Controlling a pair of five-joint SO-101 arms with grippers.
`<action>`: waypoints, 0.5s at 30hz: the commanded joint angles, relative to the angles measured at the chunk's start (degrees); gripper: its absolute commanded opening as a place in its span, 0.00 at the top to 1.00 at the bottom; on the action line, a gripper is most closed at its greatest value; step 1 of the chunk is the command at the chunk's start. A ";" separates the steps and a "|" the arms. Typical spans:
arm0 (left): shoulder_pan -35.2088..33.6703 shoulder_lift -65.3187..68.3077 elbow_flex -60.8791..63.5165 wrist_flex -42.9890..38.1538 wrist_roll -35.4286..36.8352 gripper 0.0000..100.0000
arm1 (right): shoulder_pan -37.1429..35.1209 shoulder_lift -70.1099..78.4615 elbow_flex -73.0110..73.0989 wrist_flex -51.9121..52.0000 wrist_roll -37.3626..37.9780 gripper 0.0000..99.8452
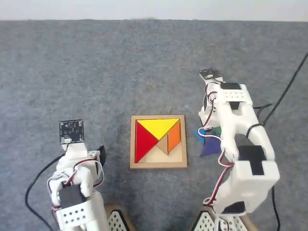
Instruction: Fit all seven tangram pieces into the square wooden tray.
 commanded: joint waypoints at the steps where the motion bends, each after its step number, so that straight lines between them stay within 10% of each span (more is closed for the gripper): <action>1: -0.26 -0.88 -0.48 0.26 0.53 0.76 | 3.30 -7.52 5.10 -2.51 0.26 0.74; 15: -0.26 -0.88 -0.48 0.26 0.53 0.76 | 5.14 -5.32 7.03 -9.54 -8.88 0.74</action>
